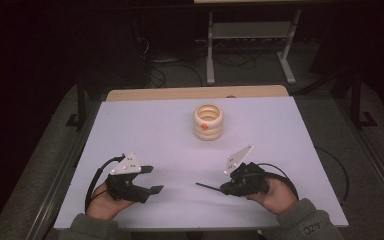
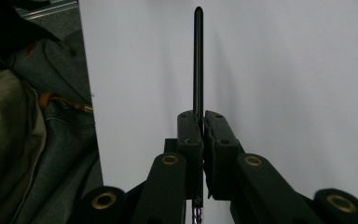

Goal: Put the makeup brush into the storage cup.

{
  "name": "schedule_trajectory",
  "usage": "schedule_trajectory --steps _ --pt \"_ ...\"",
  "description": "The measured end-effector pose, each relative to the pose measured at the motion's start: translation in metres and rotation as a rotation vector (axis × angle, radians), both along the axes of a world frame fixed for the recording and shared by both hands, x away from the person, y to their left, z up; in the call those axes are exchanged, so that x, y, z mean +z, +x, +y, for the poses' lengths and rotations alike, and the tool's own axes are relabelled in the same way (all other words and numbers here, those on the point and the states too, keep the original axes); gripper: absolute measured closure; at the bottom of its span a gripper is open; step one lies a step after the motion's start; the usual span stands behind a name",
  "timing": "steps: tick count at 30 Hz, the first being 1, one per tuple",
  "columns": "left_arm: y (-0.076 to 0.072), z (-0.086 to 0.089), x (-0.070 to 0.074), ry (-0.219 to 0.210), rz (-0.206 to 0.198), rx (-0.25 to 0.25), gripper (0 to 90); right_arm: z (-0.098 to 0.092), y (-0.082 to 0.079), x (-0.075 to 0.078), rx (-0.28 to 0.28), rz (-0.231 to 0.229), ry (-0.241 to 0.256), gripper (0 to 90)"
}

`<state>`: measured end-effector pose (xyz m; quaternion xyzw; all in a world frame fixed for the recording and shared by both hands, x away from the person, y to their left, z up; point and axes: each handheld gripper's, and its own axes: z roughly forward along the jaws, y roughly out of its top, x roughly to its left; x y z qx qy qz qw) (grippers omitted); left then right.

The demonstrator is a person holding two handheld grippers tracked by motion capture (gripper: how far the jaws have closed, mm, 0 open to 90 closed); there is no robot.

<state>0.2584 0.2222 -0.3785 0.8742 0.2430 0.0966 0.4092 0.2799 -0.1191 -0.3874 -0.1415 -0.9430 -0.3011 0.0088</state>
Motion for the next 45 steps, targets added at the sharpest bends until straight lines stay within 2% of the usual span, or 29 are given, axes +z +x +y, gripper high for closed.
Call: schedule_trajectory --steps 1,2,3,9,13,14,21,26,33,34,39,44,45 --pt "0.000 -0.002 0.000 0.002 0.002 -0.007 29.1 0.000 0.000 0.000 0.000 0.000 0.000 85.1" --pt "0.000 -0.005 0.002 0.021 -0.001 -0.027 29.4 0.003 0.000 0.001 0.009 0.001 0.000 85.1" --pt "0.000 -0.008 0.002 0.017 0.003 -0.032 29.9 0.007 0.000 0.001 0.025 0.000 -0.002 85.1" --pt "0.002 -0.023 0.008 0.055 0.009 -0.102 34.7 0.026 0.002 0.002 0.077 0.010 -0.001 85.1" --pt "0.003 -0.037 0.012 0.097 0.011 -0.156 38.5 0.037 0.001 0.003 0.115 0.016 -0.001 85.1" --pt "0.003 -0.040 0.012 0.096 0.013 -0.161 38.5 0.037 0.001 0.003 0.115 0.016 -0.001 85.1" --pt "0.004 -0.062 0.012 0.174 0.037 -0.258 45.8 0.046 0.000 0.005 0.154 0.020 0.013 85.1" --pt "0.004 -0.074 0.009 0.231 0.043 -0.328 51.9 0.048 -0.001 0.005 0.162 0.028 0.017 85.1" --pt "0.002 -0.085 0.001 0.294 0.063 -0.376 59.6 0.051 -0.003 0.005 0.181 0.035 0.015 85.1" --pt "0.003 -0.085 0.001 0.316 0.057 -0.394 60.6 0.052 -0.003 0.005 0.184 0.036 0.013 85.1" --pt "0.002 -0.090 -0.003 0.329 0.079 -0.401 65.2 0.056 -0.004 0.006 0.189 0.037 0.014 85.1" --pt "0.000 -0.091 -0.004 0.321 0.087 -0.425 77.3 0.059 -0.005 0.008 0.197 0.031 0.013 85.1" --pt "0.000 -0.091 -0.004 0.330 0.085 -0.426 79.5 0.059 -0.005 0.008 0.200 0.029 0.011 85.0"
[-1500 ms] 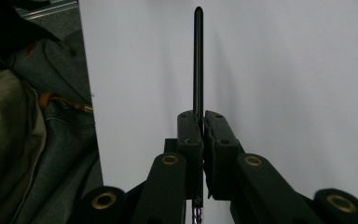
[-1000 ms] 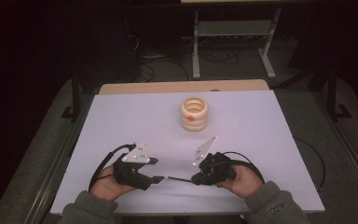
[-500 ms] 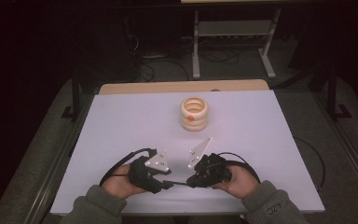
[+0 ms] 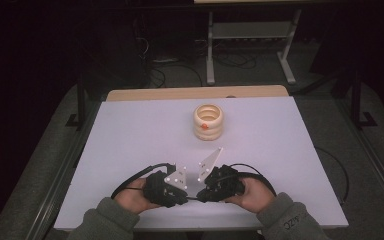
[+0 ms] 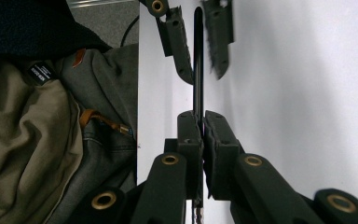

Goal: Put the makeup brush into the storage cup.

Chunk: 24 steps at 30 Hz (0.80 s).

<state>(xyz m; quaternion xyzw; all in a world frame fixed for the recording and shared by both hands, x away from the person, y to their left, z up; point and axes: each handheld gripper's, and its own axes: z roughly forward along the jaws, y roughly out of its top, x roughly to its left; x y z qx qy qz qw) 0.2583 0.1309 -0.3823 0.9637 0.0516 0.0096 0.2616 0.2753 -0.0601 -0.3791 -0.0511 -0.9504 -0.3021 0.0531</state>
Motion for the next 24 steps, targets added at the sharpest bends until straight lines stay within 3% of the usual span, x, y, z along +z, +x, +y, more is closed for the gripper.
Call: schedule_trajectory --steps 3,6,9,13,18,24 --pt "0.000 0.001 -0.001 0.002 0.012 -0.019 83.7 0.001 0.000 0.000 -0.005 -0.015 0.002 84.1" --pt "-0.001 0.002 -0.004 -0.007 0.015 -0.001 84.9 -0.001 0.001 -0.001 -0.017 -0.028 0.013 82.8" --pt "0.000 0.006 -0.006 -0.006 0.016 0.024 85.0 -0.007 0.002 0.003 -0.048 -0.038 0.054 75.1" --pt "0.000 0.012 -0.006 -0.039 0.027 0.026 85.1 -0.010 0.002 0.003 -0.048 -0.047 0.057 71.8" --pt "-0.002 0.015 -0.002 -0.058 0.030 0.007 85.1 -0.008 0.002 -0.002 -0.028 -0.039 0.025 71.9" --pt "-0.001 0.019 -0.001 -0.073 0.027 -0.009 85.0 -0.008 0.002 -0.003 0.010 -0.014 0.030 81.4"
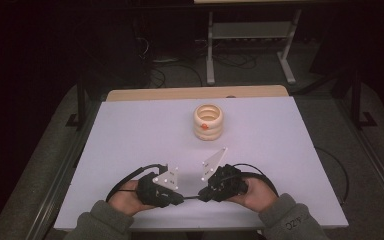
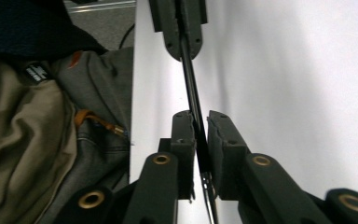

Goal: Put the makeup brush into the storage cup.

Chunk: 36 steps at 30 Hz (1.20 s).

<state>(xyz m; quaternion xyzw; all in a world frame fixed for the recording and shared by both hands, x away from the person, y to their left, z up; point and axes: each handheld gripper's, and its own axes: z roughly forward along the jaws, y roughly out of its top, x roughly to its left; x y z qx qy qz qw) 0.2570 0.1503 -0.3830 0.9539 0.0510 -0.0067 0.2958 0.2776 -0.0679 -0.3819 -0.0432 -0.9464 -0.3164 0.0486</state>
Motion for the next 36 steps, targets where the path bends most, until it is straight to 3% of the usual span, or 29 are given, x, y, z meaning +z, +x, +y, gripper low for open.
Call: schedule_trajectory --steps 2,3,4,7,13,15,18,22,28,36 --pt "-0.001 -0.001 -0.001 0.005 -0.001 0.008 84.1 0.001 0.000 0.000 0.011 0.011 -0.001 83.0" --pt "-0.001 -0.002 -0.001 0.013 -0.002 0.016 75.9 0.002 0.000 -0.001 0.030 0.020 -0.010 84.6" --pt "0.000 -0.002 -0.001 0.024 0.010 0.018 75.9 0.002 0.000 -0.001 0.030 0.020 -0.010 84.6" --pt "0.000 -0.004 0.004 0.012 -0.006 0.014 69.9 0.004 -0.003 -0.001 0.026 0.004 -0.038 84.8" --pt "-0.003 -0.011 0.007 0.068 -0.028 -0.026 75.9 0.007 -0.005 0.005 0.033 -0.016 -0.055 84.8" --pt "-0.005 -0.011 0.005 0.074 -0.032 -0.025 82.9 0.009 -0.006 0.007 0.047 -0.027 -0.055 84.8" --pt "-0.006 -0.012 0.004 0.078 -0.026 -0.031 85.2 0.011 -0.008 0.008 0.056 -0.034 -0.057 83.6" --pt "-0.002 -0.008 0.000 0.080 -0.009 0.016 85.2 0.006 -0.006 0.011 -0.016 -0.033 0.005 70.8" --pt "0.008 0.002 -0.003 0.039 0.014 0.109 85.3 -0.014 -0.004 0.018 -0.103 -0.050 0.113 69.8" --pt "0.015 0.009 0.003 -0.039 -0.002 0.238 85.6 -0.033 -0.004 0.007 -0.221 0.001 0.161 71.2"
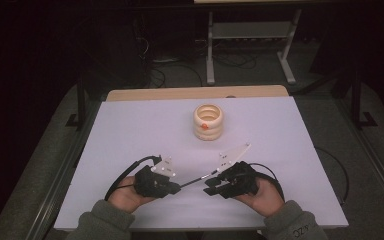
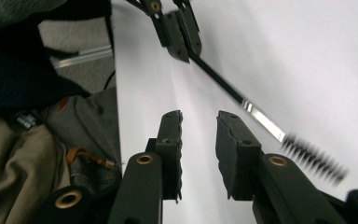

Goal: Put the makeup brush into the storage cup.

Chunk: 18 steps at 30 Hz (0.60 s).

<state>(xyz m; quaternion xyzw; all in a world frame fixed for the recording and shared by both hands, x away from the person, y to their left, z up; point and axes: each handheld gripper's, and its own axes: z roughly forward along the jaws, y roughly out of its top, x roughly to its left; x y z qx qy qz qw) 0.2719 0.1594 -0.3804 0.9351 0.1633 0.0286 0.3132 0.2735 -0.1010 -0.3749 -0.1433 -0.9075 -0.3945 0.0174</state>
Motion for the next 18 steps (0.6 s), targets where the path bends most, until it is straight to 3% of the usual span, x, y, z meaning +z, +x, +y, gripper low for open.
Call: schedule_trajectory --steps 4,7,10,11,12,15,17,18 --pt "0.002 0.005 0.005 -0.074 -0.005 0.052 85.8 -0.001 0.003 -0.004 -0.051 0.002 0.005 72.5" --pt "0.002 0.005 0.007 -0.095 -0.012 0.043 85.7 -0.003 0.007 -0.004 -0.091 0.014 0.030 69.9" --pt "0.000 0.003 0.009 -0.125 -0.007 0.031 85.7 -0.007 0.012 -0.003 -0.151 0.035 0.109 65.9" --pt "0.000 0.002 0.010 -0.136 -0.009 0.022 85.7 -0.007 0.012 -0.003 -0.151 0.035 0.109 65.9" --pt "-0.001 0.000 0.010 -0.140 -0.005 0.019 85.7 -0.008 0.014 -0.003 -0.170 0.058 0.148 66.3" --pt "-0.001 -0.004 0.008 -0.125 -0.012 0.013 85.7 -0.008 0.015 -0.002 -0.168 0.070 0.176 67.8" --pt "0.000 -0.006 0.006 -0.115 -0.006 0.019 85.8 -0.007 0.016 -0.002 -0.159 0.094 0.233 70.1" --pt "0.000 -0.006 0.005 -0.113 -0.008 0.014 85.8 -0.007 0.017 -0.003 -0.150 0.099 0.238 70.7"
